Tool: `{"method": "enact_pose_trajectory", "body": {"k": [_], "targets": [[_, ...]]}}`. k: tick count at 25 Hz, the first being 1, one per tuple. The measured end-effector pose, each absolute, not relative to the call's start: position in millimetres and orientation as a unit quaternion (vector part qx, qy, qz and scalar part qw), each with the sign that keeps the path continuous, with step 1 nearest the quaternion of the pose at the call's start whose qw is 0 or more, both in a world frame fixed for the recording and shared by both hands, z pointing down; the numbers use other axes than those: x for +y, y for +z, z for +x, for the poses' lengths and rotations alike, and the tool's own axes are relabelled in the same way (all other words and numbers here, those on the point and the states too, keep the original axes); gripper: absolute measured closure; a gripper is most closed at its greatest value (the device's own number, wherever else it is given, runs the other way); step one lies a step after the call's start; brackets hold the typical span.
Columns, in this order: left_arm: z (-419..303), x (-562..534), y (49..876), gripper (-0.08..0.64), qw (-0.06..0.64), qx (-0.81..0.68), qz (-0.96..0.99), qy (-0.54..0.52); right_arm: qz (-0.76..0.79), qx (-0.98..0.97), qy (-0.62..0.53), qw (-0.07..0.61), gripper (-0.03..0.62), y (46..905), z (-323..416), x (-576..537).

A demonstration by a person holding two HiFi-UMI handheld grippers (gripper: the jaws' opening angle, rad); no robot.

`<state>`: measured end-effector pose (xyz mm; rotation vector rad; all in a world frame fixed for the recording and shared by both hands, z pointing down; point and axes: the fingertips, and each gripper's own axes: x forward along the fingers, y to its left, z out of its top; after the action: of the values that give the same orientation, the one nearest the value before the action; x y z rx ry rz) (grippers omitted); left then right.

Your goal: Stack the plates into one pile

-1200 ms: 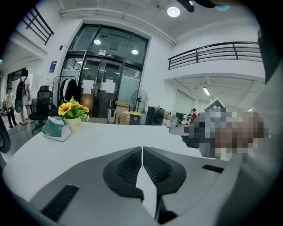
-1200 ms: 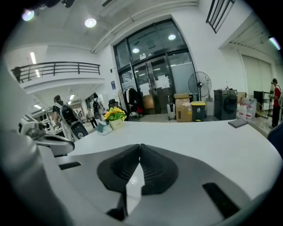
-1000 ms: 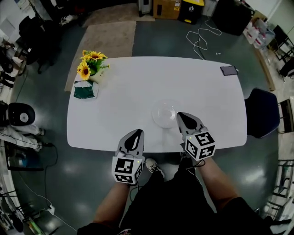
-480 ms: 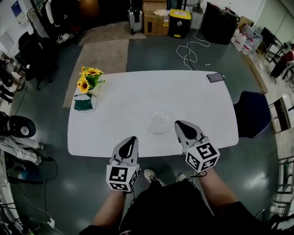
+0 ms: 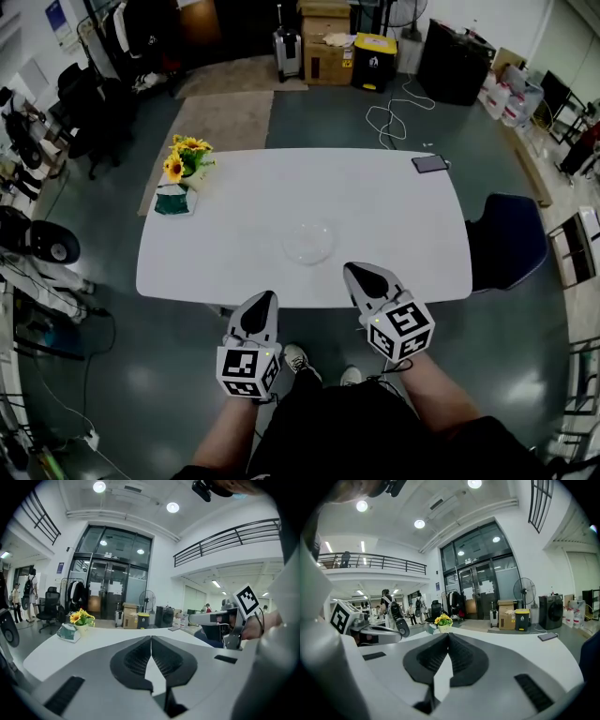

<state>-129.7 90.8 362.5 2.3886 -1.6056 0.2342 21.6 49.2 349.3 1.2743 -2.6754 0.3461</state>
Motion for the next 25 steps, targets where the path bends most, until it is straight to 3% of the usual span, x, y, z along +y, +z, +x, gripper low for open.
{"method": "enact_pose_trajectory", "body": {"k": [13, 25], "targets": [[-48, 165, 368, 0.540, 0.128, -0.570, 0.807, 0.088, 0.373, -0.916, 0.120, 0.088, 0.575, 362, 74, 117], [-26, 192, 364, 0.540, 0.118, -0.567, 0.810, 0.091, 0.362, -0.919, 0.126, 0.087, 0.575, 368, 90, 147]]}}
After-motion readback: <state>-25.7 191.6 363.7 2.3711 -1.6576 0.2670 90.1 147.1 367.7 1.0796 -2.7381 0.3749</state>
